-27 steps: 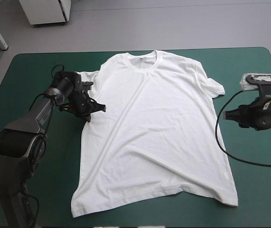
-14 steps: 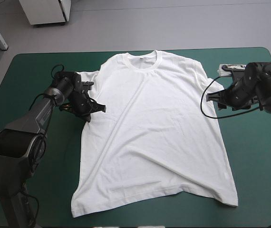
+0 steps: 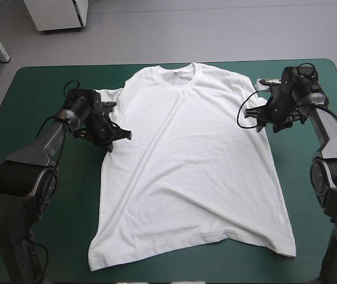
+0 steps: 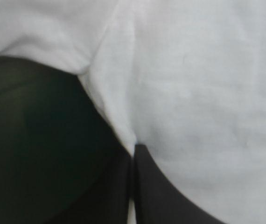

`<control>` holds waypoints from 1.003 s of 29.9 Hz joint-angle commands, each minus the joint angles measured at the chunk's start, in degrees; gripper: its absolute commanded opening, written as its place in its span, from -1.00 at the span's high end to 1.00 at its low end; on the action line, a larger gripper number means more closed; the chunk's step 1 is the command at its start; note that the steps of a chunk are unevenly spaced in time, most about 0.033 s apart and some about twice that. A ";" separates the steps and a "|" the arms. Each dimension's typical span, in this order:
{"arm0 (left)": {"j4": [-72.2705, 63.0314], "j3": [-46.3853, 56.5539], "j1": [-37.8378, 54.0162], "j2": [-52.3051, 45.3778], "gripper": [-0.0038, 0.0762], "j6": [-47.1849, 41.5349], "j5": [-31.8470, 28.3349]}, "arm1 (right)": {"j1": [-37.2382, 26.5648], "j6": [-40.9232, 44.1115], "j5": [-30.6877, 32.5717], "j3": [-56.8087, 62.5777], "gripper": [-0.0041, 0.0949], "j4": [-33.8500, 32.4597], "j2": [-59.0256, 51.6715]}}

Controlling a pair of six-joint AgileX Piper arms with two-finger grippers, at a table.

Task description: Fold the cloth

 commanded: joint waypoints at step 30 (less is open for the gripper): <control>-0.24 -0.71 0.01 -1.25 0.96 1.10 -2.72 | 1.60 -2.98 2.24 3.37 0.95 6.17 6.49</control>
